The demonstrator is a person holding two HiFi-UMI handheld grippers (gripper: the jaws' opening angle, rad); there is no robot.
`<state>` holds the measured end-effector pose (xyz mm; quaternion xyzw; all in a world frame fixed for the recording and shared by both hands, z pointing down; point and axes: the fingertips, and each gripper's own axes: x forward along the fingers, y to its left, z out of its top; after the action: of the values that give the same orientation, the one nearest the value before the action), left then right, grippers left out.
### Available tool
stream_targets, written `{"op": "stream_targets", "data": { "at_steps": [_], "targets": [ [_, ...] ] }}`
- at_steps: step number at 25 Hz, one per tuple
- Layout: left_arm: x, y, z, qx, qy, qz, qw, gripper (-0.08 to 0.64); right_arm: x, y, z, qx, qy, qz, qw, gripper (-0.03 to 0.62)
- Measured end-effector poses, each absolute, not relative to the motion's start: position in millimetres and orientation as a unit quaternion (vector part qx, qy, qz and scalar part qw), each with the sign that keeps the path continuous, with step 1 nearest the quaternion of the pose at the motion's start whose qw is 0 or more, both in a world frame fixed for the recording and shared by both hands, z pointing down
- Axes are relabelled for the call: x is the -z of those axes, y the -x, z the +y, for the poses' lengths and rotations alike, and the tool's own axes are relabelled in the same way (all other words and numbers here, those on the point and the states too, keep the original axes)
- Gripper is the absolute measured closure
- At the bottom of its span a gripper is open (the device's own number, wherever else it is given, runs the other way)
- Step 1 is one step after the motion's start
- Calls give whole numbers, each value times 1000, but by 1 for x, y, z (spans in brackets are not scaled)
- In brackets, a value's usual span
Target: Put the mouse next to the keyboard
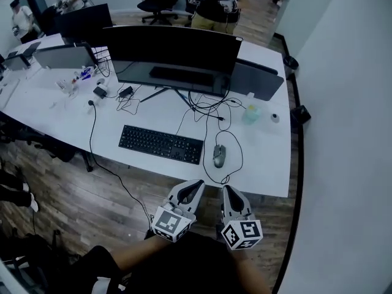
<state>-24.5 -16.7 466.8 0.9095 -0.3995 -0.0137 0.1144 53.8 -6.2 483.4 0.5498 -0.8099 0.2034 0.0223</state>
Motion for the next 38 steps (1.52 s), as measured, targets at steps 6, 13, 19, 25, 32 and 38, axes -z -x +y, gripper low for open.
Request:
{"op": "stream_targets", "data": {
  "at_steps": [6,13,19,25,32,38],
  "targets": [
    [-447,-15,62,20,-900,-421,106,557,-456,-84,72,-167,-569,-805,12,568],
    [-433,-29,153,6,-899,-428,88,557,-447,-100,165,-140,-574,-806,21,568],
    [-419,-32,196,10,-902,-424,85,557,-436,-101,206,-139,-582,-801,7,568],
    [-409,-35,212,22,-908,-411,71,557,-426,-92,220,-121,-586,-801,4,568],
    [-400,-12,231,31,-910,-407,74,557,-412,-68,235,-89,-607,-789,38,568],
    [-396,18,237,40,-903,-422,69,557,-408,-36,242,-81,-592,-801,47,568]
  ]
}}
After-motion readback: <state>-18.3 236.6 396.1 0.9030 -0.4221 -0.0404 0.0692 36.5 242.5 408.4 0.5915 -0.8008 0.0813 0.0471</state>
